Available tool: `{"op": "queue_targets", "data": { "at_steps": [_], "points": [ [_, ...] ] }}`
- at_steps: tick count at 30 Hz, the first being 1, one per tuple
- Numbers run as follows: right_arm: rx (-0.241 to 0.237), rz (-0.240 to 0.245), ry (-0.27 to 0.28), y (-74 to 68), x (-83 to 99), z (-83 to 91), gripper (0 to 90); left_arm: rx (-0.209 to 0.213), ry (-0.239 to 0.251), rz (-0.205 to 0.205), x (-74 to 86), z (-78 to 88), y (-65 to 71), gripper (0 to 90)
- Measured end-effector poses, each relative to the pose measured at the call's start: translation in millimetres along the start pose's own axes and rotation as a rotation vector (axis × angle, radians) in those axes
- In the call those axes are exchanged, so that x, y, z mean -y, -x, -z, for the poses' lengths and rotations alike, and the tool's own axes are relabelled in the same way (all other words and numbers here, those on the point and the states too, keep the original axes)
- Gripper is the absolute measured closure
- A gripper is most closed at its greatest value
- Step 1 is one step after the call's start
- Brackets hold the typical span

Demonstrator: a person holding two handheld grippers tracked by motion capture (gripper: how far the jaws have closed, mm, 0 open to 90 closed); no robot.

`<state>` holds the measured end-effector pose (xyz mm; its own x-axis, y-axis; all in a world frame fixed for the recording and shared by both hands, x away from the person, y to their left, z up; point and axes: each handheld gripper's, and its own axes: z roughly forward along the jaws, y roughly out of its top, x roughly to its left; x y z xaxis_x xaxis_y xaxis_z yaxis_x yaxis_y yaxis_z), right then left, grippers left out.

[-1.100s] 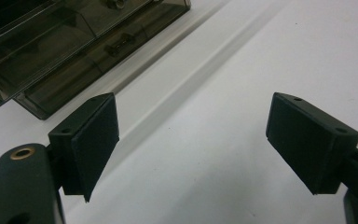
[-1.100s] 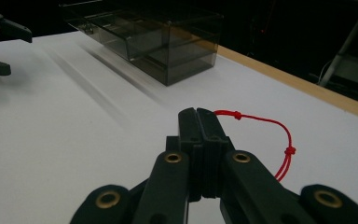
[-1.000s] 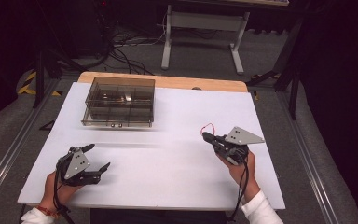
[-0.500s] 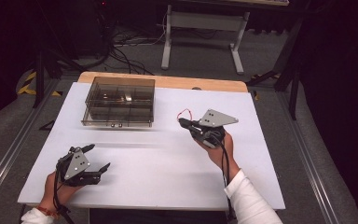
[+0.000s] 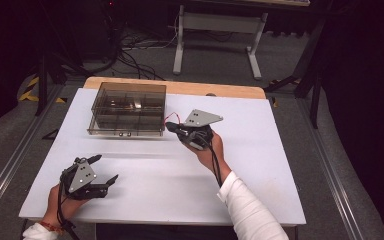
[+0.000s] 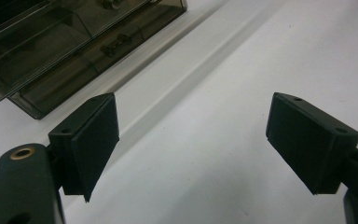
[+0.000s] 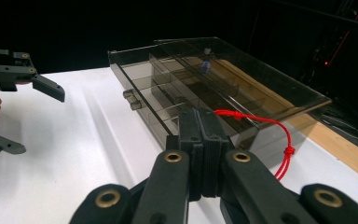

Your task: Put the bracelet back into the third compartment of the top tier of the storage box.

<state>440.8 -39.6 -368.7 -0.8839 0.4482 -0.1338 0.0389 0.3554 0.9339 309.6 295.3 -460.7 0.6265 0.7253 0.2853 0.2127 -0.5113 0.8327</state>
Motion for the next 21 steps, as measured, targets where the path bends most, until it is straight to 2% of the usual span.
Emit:
{"op": "queue_targets", "data": {
  "at_steps": [7, 9, 14, 16, 21],
  "points": [
    [-0.021, -0.017, -0.003, -2.6, -2.1, -20.5, 90.0, -0.006, 0.005, 0.008, 0.3, 0.4, -0.1, 17.9],
    [-0.019, -0.007, -0.007, -3.9, -3.5, -25.5, 90.0, -0.004, 0.005, 0.008, 0.4, 0.4, -0.1, 18.0],
    [-0.024, -0.022, -0.006, -4.7, -6.0, -38.1, 90.0, -0.006, 0.009, -0.002, 0.3, 1.5, -1.2, 17.9],
    [-0.028, -0.030, -0.008, -4.8, -6.2, -43.3, 90.0, -0.006, 0.012, 0.009, 0.7, 1.4, -0.7, 17.9],
    [-0.021, -0.032, -0.021, -6.5, -6.9, -58.2, 90.0, -0.002, 0.015, 0.008, 0.8, 2.3, -1.1, 18.3]
  ]
}}
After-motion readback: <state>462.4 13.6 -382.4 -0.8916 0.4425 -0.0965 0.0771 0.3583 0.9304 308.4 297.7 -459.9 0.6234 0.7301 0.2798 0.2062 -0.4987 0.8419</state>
